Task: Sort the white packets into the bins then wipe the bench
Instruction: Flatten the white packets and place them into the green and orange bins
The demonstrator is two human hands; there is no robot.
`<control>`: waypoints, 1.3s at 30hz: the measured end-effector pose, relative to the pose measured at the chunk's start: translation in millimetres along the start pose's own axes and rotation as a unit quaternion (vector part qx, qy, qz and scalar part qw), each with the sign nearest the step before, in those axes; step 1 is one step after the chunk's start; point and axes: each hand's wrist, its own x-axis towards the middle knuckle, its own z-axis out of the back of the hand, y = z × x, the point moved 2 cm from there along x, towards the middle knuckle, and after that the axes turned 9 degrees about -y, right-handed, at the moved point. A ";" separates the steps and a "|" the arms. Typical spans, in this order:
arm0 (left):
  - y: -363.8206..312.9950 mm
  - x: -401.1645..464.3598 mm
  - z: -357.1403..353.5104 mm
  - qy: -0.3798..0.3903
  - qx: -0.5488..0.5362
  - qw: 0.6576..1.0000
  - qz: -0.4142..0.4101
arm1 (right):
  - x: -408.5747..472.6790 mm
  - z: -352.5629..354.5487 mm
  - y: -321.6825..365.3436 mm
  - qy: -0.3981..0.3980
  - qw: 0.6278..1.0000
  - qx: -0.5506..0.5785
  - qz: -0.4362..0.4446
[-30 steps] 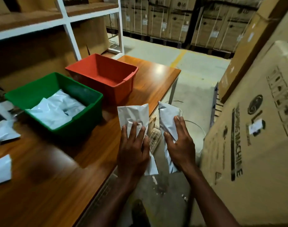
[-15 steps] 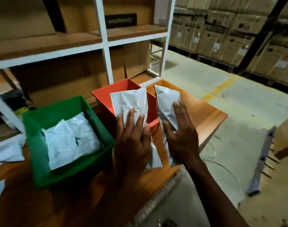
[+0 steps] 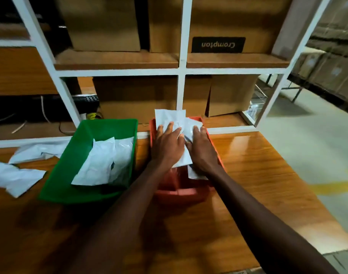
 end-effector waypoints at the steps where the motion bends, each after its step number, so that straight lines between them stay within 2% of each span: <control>1: 4.4 7.8 -10.0 0.016 0.014 1.000 -0.001 | 5.8 -11.3 -4.4 0.028 1.000 -0.012 0.002; 5: 20.3 19.7 -45.3 0.100 0.094 0.991 -0.007 | 22.5 -43.5 -25.0 0.121 0.992 -0.042 0.000; 10: 64.3 22.9 -106.1 0.246 0.159 0.954 0.067 | 28.7 -81.4 -46.2 0.193 0.979 -0.058 0.019; 14: 56.0 6.8 -109.6 0.299 0.205 0.928 0.086 | 24.7 -98.9 -52.8 0.230 0.971 -0.073 0.007; 16: 59.1 -2.9 -115.3 0.331 0.236 0.909 0.090 | 19.8 -97.7 -54.9 0.234 0.971 -0.039 -0.005; 18: 60.5 -2.4 -119.9 0.345 0.252 0.899 0.094 | 19.2 -95.0 -56.3 0.245 0.969 0.001 -0.021; 21: 55.1 4.6 -116.1 0.359 0.253 0.893 0.094 | 23.0 -93.5 -52.6 0.268 0.963 -0.015 -0.021; 25: 44.1 14.8 -99.4 0.334 0.220 0.912 0.094 | 36.2 -77.8 -40.0 0.248 0.967 -0.013 -0.066; 27: 32.5 15.7 -85.3 0.316 0.211 0.921 0.081 | 43.5 -61.2 -35.1 0.275 0.961 -0.037 -0.022; 30: 16.5 10.2 -56.1 0.262 0.203 0.943 0.040 | 43.7 -37.7 -30.3 0.255 0.961 -0.066 0.084; 33: 12.9 -10.5 -20.9 0.157 0.183 0.970 -0.003 | 22.4 -18.1 -31.1 0.174 0.975 -0.001 0.140; 35: 14.9 -35.7 6.1 0.087 0.164 0.982 -0.020 | 3.0 -5.7 -26.9 0.094 0.981 0.051 0.164; 39: 23.4 -91.7 58.1 0.018 0.104 0.994 -0.004 | -40.2 16.2 -1.8 -0.006 0.968 0.177 0.176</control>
